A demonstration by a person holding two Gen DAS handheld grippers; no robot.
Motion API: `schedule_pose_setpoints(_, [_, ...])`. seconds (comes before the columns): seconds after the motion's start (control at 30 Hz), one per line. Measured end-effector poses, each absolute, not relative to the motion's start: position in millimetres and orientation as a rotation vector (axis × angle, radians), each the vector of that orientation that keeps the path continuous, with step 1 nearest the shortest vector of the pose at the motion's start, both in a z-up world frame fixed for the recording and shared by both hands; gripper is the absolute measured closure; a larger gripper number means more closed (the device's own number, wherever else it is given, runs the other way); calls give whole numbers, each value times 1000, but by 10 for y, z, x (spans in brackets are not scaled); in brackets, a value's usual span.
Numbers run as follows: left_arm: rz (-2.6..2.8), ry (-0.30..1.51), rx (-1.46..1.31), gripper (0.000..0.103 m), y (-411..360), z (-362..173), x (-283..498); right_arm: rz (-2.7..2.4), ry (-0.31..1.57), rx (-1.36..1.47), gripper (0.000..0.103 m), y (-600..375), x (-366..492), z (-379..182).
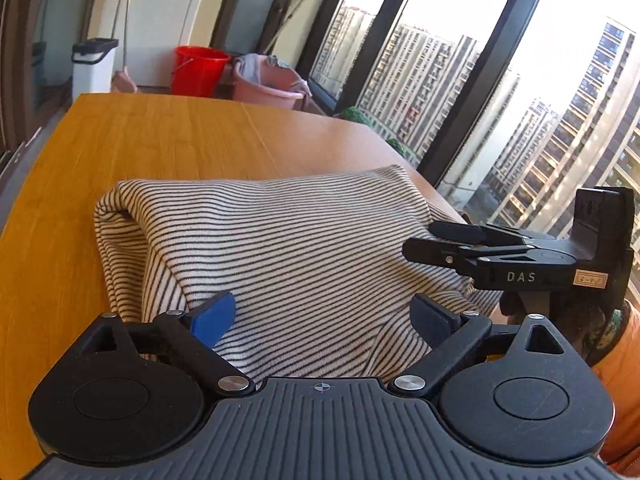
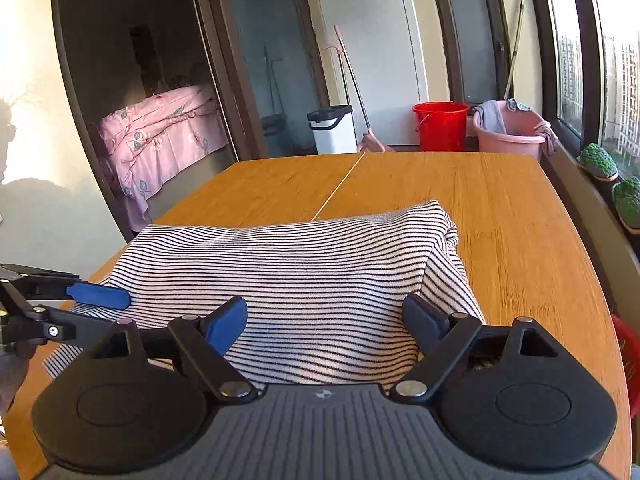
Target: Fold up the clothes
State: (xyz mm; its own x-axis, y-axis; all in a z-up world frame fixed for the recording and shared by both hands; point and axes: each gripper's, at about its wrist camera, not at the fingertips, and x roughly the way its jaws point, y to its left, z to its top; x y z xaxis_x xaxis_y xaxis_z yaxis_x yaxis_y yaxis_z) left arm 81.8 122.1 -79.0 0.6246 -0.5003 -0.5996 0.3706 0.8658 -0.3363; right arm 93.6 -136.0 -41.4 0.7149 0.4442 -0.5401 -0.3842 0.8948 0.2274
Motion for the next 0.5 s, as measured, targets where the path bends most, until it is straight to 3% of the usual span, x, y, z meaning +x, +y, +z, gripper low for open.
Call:
schedule_pose_setpoints(0.17, [-428, 702, -236, 6, 1280, -834, 1076, 475, 635, 123, 14, -1316, 673, -431])
schedule_pose_setpoints(0.27, [-399, 692, -239, 6, 1244, -819, 1122, 497, 638, 117, 0, -1223, 485, -440])
schedule_pose_setpoints(0.5, [-424, 699, -257, 1, 1231, -744, 875, 476, 640, 56, 0, -1077, 345, -290])
